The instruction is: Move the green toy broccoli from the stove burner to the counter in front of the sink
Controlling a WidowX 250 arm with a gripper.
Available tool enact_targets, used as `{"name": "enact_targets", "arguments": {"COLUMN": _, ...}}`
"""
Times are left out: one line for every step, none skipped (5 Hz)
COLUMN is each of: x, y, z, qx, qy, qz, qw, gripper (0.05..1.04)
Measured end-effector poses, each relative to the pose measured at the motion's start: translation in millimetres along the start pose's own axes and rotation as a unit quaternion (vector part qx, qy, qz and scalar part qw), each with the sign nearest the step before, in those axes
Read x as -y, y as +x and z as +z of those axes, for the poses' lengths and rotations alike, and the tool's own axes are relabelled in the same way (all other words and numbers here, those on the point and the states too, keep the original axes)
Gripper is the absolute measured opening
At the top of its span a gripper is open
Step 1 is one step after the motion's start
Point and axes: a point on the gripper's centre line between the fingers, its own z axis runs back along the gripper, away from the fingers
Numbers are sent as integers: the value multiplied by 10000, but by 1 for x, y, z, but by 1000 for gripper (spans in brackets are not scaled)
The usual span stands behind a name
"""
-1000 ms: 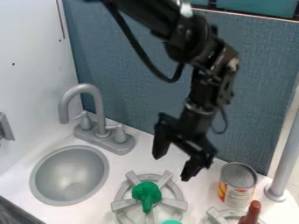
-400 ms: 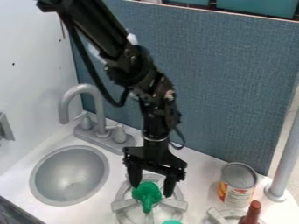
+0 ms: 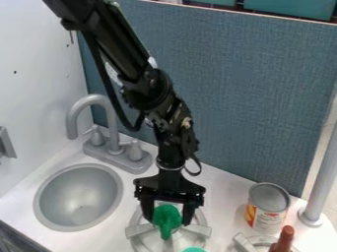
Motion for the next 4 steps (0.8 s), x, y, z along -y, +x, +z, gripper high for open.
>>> {"name": "enact_targets", "arguments": {"x": -8, "y": -7, "z": -4, "qx": -98, "qy": 383, "qz": 821, "qw": 9958, "gripper": 1001}}
{"name": "enact_targets", "arguments": {"x": -10, "y": -22, "z": -10, "qx": -307, "qy": 838, "qz": 1380, "qw": 9864, "gripper": 1001}}
{"name": "enact_targets", "arguments": {"x": -9, "y": -23, "z": -19, "qx": -303, "qy": 870, "qz": 1560, "qw": 9834, "gripper": 1001}}
{"name": "enact_targets", "arguments": {"x": -5, "y": -20, "z": -26, "qx": -294, "qy": 589, "qz": 1290, "qw": 9894, "gripper": 1001}}
